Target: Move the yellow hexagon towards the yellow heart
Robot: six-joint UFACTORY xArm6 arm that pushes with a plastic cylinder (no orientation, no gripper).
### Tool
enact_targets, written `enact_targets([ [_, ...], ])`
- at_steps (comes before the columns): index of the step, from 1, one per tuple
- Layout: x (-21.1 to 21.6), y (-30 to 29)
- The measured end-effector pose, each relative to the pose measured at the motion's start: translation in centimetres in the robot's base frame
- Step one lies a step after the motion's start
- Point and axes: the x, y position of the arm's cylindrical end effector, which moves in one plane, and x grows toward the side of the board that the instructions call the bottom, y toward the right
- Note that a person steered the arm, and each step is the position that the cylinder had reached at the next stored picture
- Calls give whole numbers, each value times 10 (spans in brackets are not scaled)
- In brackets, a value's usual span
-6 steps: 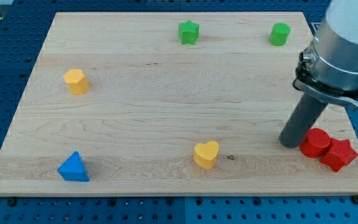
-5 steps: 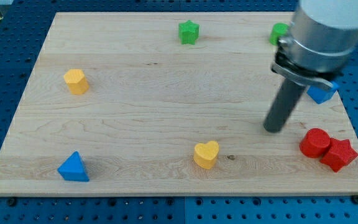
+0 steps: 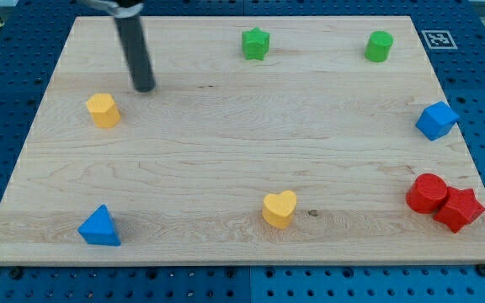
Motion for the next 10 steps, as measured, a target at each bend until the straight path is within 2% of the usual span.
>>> enact_targets([
  [1,20,-18],
  [2,48,-3],
  [3,41,-10],
  [4,-2,-77],
  [5,-1,-119],
  [6,38,-101],
  [7,75,-21],
  [8,104,85],
  [9,109,132],
  [10,82,101],
])
